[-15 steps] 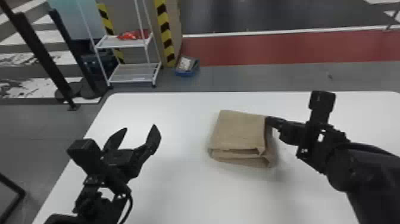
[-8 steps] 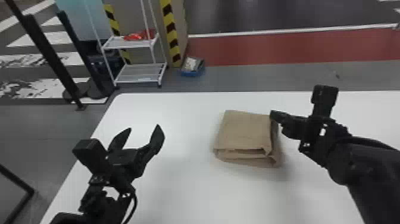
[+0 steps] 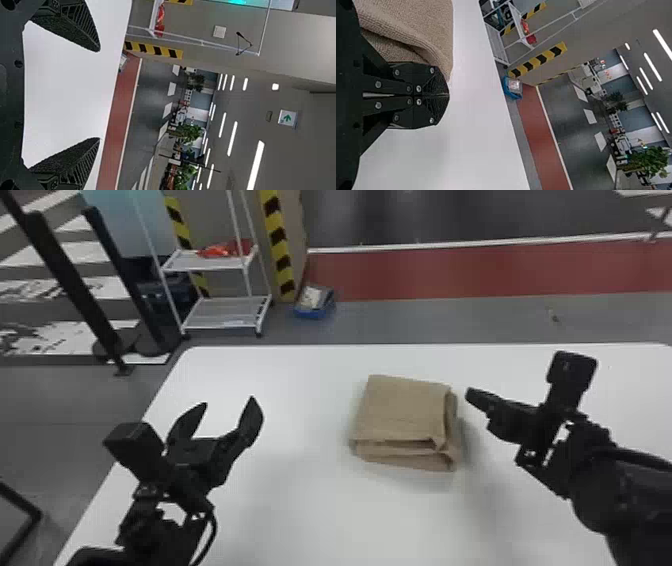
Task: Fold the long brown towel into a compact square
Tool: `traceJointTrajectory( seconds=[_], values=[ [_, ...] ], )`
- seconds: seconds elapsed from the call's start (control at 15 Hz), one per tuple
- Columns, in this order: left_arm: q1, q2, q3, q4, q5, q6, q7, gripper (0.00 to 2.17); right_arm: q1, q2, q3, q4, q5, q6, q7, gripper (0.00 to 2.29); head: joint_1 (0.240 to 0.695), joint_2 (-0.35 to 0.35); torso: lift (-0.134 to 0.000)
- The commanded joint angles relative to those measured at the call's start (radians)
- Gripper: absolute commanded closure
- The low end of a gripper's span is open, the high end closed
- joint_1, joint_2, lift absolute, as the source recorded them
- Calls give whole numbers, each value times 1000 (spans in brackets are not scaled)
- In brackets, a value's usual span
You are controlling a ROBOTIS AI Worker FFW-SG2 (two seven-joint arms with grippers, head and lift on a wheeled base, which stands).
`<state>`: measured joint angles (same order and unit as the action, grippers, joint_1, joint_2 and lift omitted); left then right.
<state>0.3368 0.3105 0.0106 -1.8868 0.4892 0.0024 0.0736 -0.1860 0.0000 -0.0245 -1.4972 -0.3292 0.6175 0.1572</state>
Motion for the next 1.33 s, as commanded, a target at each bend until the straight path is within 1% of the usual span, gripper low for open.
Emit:
traceJointTrajectory(
  seconds=[0.0, 0.13, 0.27, 0.4, 0.53, 0.6, 0.67, 0.73, 0.8, 0.87, 0.93, 1.07, 1.13, 1.2, 1.27],
  values=[
    [-7, -1, -3, 9, 0, 0, 0, 80, -69, 1, 52, 112, 7, -11, 5, 2182, 695, 143, -123],
    [-9, 1, 0, 12, 0, 0, 0, 80, -122, 1, 101, 199, 10, -57, 5, 2182, 695, 156, -123],
    [-9, 1, 5, 12, 2, 0, 0, 80, -151, 1, 118, 236, 16, -109, 10, 2182, 695, 178, -123],
    [-9, 1, 5, 12, 2, 0, 0, 80, -174, 1, 127, 256, 16, -121, 10, 2182, 695, 185, -123],
    [-15, 1, 6, 23, 2, 0, 0, 80, -173, 1, 133, 252, 18, -124, 12, 2182, 695, 189, -123],
    [-18, 4, 9, 26, 6, -3, -3, 80, -127, 1, 129, 192, 32, -127, 1, 2135, 695, 191, -123],
    [-16, 7, 19, 20, 5, -12, -18, 80, -56, 1, 117, 75, 59, -127, -27, 1757, 695, 193, -123],
    [-16, 7, 28, 5, -6, -18, -26, 80, 11, 1, 124, -60, 98, -127, -50, 805, 695, 192, -123],
    [-18, 7, 32, -12, -17, -18, -29, 80, 73, 1, 141, -179, 150, -127, -48, 83, 695, 189, -123],
    [-18, 2, 35, -23, -26, -18, -58, 80, 152, 1, 169, -291, 214, -146, -50, -2, 695, 185, -123],
    [-19, -2, 37, -23, -38, -21, -67, 80, 227, 1, 186, -371, 262, -161, -53, -2, 695, 187, -123],
    [-13, -4, 35, 0, -60, -55, -51, 80, 358, 1, 175, -472, 303, -179, -102, 16, 695, 195, -123],
    [-4, -2, 35, 18, -70, -67, -26, 80, 421, 1, 164, -508, 320, -179, -117, 16, 695, 196, -123],
    [4, -2, 40, 37, -75, -77, -12, 80, 467, 1, 149, -529, 322, -189, -131, 16, 695, 196, -123],
    [28, -1, 60, 58, -70, -129, -17, 80, 517, 1, 133, -541, 322, -229, -131, 33, 695, 197, -123]
  ],
)
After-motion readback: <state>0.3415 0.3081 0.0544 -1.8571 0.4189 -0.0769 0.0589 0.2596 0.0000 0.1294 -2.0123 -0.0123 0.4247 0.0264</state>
